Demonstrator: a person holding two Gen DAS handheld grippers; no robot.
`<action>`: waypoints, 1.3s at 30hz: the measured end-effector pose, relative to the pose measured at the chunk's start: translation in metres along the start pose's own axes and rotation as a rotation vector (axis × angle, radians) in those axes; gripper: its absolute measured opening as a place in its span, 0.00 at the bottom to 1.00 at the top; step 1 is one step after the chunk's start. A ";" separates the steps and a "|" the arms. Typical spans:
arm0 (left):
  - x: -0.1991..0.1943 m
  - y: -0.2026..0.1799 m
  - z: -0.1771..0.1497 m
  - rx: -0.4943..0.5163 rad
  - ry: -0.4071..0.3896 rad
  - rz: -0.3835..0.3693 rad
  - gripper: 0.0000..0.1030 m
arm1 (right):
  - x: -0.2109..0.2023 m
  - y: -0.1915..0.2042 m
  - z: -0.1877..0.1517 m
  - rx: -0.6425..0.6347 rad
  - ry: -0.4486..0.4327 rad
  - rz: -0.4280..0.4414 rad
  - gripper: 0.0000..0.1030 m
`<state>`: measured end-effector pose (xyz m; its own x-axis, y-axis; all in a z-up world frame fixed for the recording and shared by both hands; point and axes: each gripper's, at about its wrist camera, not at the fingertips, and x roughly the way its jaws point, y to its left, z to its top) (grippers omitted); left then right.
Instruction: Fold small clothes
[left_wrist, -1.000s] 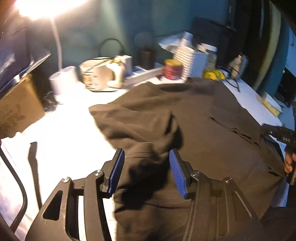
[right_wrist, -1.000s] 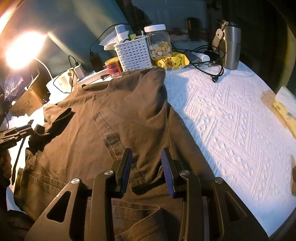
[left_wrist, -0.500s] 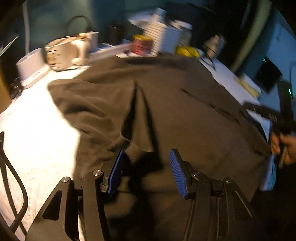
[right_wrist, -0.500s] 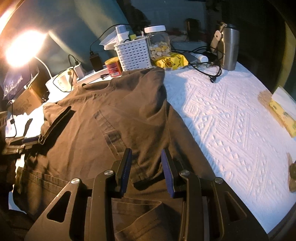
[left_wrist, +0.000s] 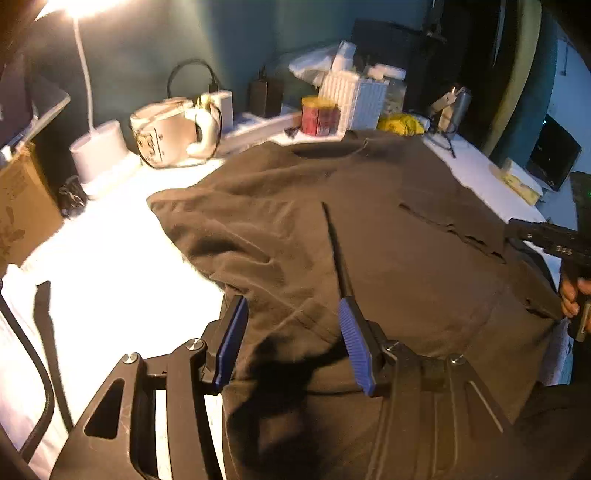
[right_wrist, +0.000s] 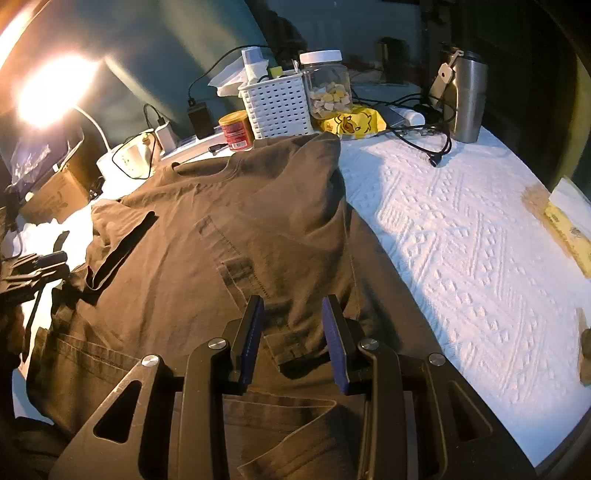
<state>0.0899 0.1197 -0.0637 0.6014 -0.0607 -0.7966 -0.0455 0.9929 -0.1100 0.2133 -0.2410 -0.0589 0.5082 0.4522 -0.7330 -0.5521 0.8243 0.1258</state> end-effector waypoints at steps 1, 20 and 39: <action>0.009 0.002 0.000 0.002 0.030 -0.020 0.50 | 0.000 0.000 0.000 0.000 0.000 0.000 0.34; 0.008 -0.049 -0.034 0.155 0.162 -0.094 0.50 | 0.003 -0.001 -0.007 0.005 0.015 0.004 0.34; 0.024 -0.059 -0.020 0.168 0.136 -0.104 0.50 | 0.019 -0.008 -0.007 0.027 0.058 -0.015 0.34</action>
<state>0.0912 0.0578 -0.0883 0.4824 -0.1656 -0.8601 0.1511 0.9830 -0.1044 0.2228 -0.2417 -0.0784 0.4768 0.4198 -0.7723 -0.5259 0.8402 0.1320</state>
